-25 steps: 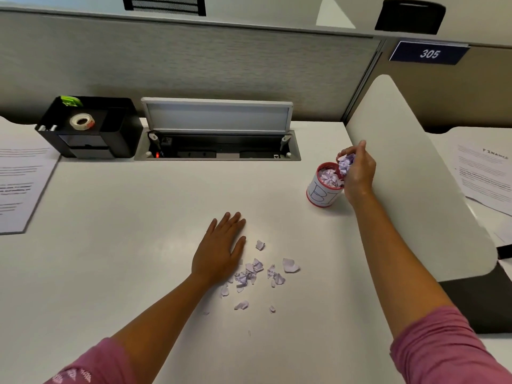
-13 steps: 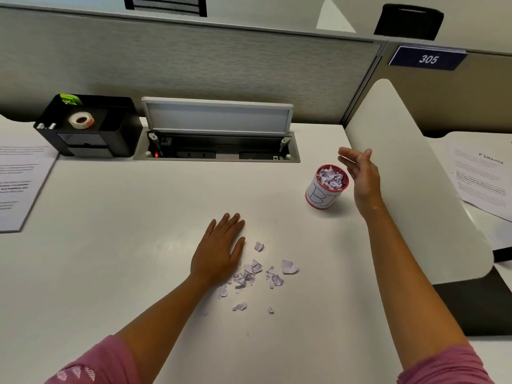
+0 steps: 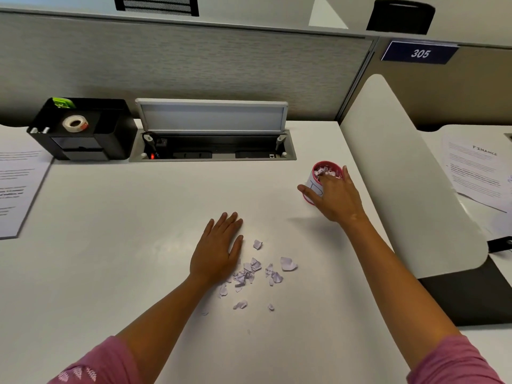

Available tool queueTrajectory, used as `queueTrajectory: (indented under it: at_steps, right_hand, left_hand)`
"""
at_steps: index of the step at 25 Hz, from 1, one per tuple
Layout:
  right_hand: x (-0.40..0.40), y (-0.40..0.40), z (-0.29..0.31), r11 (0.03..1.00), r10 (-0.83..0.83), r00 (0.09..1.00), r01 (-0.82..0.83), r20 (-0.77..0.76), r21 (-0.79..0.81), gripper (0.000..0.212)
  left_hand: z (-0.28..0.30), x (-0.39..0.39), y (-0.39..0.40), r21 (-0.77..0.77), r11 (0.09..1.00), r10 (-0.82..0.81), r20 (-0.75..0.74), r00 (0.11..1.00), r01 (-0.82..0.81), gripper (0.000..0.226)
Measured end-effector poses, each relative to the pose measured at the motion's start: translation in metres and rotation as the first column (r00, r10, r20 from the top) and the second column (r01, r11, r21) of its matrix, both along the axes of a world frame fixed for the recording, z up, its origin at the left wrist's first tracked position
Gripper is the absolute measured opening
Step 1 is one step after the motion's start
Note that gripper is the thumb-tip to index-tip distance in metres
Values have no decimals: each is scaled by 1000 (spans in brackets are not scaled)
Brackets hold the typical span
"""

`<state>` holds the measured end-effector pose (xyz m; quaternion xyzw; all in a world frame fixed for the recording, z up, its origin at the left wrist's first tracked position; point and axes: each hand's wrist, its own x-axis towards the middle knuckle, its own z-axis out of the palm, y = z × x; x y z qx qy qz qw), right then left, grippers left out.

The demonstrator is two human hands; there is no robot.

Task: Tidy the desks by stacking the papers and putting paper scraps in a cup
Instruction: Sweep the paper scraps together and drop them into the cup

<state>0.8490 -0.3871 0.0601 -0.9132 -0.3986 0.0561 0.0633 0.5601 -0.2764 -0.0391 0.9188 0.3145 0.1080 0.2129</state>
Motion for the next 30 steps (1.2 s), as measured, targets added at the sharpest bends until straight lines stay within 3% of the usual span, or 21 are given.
queueTrajectory:
  at_steps: [4, 7, 9, 11, 14, 17, 23, 27, 30]
  right_hand:
    - [4, 2, 9, 1000, 5, 998, -5, -66, 6, 70]
    - [0, -13, 11, 929, 47, 995, -11, -89, 369, 36]
    - [-14, -32, 7, 788, -38, 988, 123, -152, 603, 33]
    - [-42, -51, -12, 696, -99, 971, 222, -216, 683, 35]
    - [-103, -75, -59, 758, 11, 941, 212, -338, 617, 37]
    - [-158, -85, -90, 830, 55, 890, 211, -452, 516, 50]
    - [-203, -48, -85, 906, 206, 871, 2, -447, 423, 87]
    - [-217, -17, -80, 903, 390, 795, -232, -464, 362, 88]
    - [-226, -12, -81, 843, 534, 710, -408, -459, 351, 78]
  left_hand:
    - [0, 1, 0, -4, 1000, -2, 15, 1000, 2, 49]
    - [-2, 0, 1, -14, 1000, -2, 29, 1000, 2, 49]
    - [-2, 1, 1, -26, 1000, -3, 42, 999, 5, 48]
    - [1, 1, 1, -61, 998, -1, 84, 996, 6, 45]
    - [1, -4, 5, -275, 959, 116, 186, 976, -62, 43]
    - [1, -13, 9, -472, 878, 274, 356, 893, -82, 44]
    - [6, -38, 10, -561, 826, 355, 437, 826, -58, 42]
    - [7, -69, 5, -551, 832, 341, 433, 835, -54, 41]
    - [6, -90, -1, -555, 830, 341, 423, 839, -58, 39]
